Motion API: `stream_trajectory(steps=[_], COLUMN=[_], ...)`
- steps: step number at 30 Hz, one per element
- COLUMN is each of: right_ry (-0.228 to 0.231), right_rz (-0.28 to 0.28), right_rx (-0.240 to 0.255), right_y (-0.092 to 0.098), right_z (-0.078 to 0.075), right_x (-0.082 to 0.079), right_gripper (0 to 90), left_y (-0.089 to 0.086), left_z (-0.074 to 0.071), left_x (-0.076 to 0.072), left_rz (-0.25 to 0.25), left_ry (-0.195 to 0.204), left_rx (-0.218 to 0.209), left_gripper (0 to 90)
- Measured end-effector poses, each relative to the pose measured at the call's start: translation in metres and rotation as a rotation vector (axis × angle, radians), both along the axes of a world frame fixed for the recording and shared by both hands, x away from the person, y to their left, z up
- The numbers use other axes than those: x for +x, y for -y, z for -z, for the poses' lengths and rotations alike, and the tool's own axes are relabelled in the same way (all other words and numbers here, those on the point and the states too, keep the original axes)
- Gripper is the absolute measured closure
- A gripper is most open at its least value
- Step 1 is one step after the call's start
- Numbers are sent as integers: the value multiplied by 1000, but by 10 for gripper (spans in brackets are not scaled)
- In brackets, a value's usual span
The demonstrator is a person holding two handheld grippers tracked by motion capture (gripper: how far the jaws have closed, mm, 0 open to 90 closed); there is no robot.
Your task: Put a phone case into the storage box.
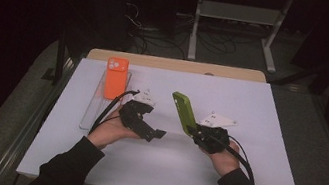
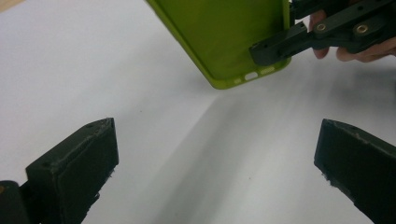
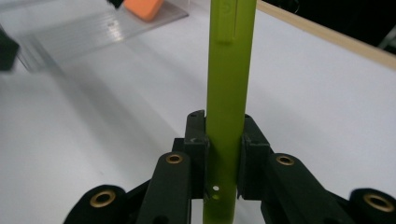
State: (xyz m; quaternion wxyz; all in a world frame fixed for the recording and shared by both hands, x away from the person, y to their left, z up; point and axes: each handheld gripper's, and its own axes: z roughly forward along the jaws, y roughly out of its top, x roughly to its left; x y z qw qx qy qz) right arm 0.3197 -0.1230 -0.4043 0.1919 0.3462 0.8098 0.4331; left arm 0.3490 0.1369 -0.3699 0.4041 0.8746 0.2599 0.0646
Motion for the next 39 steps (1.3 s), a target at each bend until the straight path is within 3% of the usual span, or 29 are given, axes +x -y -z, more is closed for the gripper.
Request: stream_trajectory(steps=[2,8,18,29,39], right_ry=[-56,-90,-76,-70,-56], right_rz=[14,22,11,-15,-32], right_rx=[72,144,167,176,187], right_y=[2,6,-2,-18,-25], right_z=[-1,-2,-3,-3,-5], right_x=[1,4,1,-1,-4], right_gripper=[760,760,761,761,761], left_y=[-1,0,8,19,30], left_z=[-1,-2,-11,-15,-13], left_x=[0,1,11,19,26], left_rz=[-9,-45,-89,-90,-69], left_ry=[-7,5,9,11,28], left_rx=[1,-48,-161,-227,-237], left_gripper=[0,0,0,0,0])
